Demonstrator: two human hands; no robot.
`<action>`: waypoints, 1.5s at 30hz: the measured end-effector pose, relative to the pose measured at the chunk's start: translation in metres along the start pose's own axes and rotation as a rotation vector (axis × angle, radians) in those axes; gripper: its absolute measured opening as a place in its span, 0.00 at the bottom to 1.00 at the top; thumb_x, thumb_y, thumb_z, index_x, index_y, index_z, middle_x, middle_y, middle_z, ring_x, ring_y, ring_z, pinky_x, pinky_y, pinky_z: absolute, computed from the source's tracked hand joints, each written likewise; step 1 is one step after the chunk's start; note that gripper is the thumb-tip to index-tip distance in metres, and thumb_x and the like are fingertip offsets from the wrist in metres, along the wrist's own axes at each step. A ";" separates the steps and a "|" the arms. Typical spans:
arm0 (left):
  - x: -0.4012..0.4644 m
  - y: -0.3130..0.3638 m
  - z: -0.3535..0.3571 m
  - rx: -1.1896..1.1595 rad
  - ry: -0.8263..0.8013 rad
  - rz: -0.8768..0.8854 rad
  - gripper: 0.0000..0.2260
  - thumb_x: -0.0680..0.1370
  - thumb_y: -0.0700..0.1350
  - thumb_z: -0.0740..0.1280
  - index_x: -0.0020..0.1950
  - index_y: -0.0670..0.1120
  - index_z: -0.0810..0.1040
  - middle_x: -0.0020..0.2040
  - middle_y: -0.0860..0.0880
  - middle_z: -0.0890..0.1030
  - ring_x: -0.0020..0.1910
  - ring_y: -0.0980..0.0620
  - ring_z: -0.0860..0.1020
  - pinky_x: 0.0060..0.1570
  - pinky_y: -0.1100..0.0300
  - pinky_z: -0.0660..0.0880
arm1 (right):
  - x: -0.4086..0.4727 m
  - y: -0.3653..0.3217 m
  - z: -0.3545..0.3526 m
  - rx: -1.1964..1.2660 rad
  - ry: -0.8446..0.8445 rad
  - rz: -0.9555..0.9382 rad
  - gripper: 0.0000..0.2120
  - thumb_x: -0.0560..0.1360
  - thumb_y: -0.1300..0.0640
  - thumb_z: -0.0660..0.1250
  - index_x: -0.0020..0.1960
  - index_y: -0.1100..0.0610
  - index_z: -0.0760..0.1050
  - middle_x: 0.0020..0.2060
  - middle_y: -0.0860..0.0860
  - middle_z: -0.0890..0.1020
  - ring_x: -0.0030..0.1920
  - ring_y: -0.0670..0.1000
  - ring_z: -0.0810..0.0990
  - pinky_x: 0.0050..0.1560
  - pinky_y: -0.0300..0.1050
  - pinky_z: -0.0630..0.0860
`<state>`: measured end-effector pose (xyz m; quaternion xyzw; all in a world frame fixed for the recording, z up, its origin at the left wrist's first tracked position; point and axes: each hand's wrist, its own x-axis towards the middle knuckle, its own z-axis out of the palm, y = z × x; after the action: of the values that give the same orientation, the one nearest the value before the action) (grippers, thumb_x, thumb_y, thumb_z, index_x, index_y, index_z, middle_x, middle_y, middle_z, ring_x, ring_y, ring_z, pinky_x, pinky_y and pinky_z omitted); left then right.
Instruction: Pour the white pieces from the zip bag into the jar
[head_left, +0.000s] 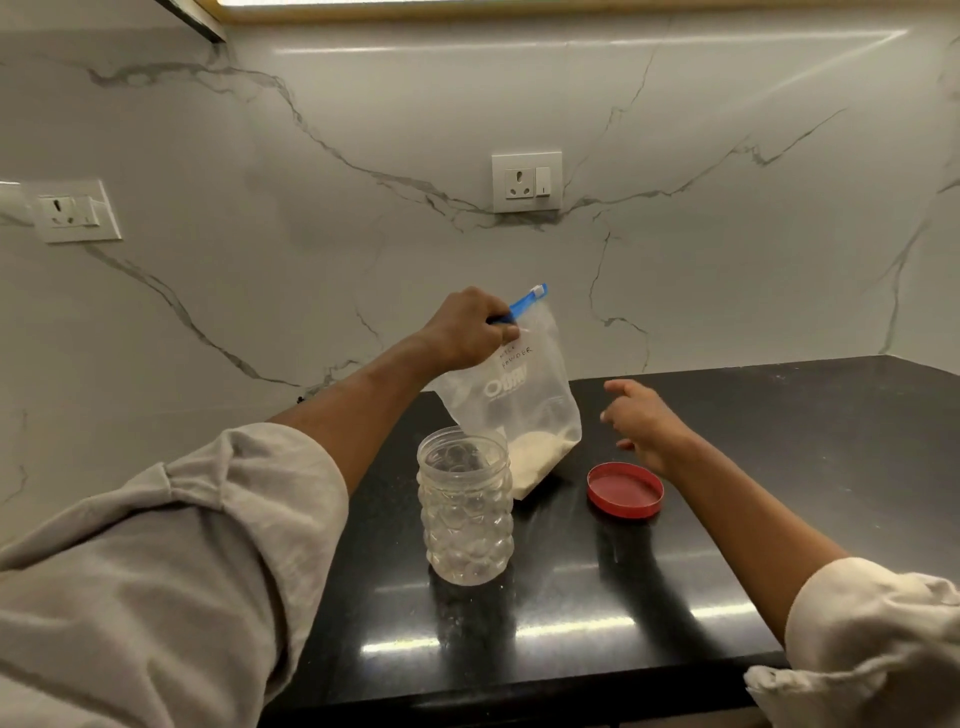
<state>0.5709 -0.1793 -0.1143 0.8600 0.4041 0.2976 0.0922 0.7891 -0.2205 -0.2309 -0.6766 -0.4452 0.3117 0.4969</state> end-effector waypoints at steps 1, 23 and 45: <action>0.000 0.001 -0.003 -0.012 0.008 0.010 0.09 0.79 0.43 0.68 0.53 0.40 0.83 0.45 0.42 0.83 0.38 0.51 0.78 0.36 0.64 0.72 | 0.001 0.003 -0.002 -0.084 -0.029 -0.026 0.29 0.76 0.69 0.56 0.75 0.52 0.63 0.64 0.53 0.73 0.50 0.47 0.75 0.50 0.47 0.76; 0.001 -0.021 0.000 -0.138 0.154 -0.006 0.09 0.79 0.42 0.68 0.56 0.41 0.83 0.46 0.41 0.83 0.40 0.48 0.78 0.42 0.59 0.76 | 0.002 0.013 -0.008 -0.236 -0.299 -0.227 0.03 0.75 0.59 0.71 0.45 0.58 0.82 0.37 0.53 0.81 0.37 0.49 0.76 0.39 0.43 0.75; -0.026 -0.074 0.000 -0.147 -0.109 -0.213 0.10 0.76 0.43 0.72 0.56 0.40 0.83 0.52 0.45 0.83 0.51 0.49 0.81 0.50 0.61 0.77 | 0.004 -0.013 -0.026 0.070 0.034 -0.410 0.04 0.78 0.61 0.66 0.50 0.61 0.79 0.39 0.56 0.81 0.30 0.49 0.75 0.30 0.40 0.75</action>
<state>0.5111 -0.1501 -0.1552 0.8179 0.4647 0.2679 0.2080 0.8093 -0.2254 -0.2107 -0.5593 -0.5539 0.2076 0.5807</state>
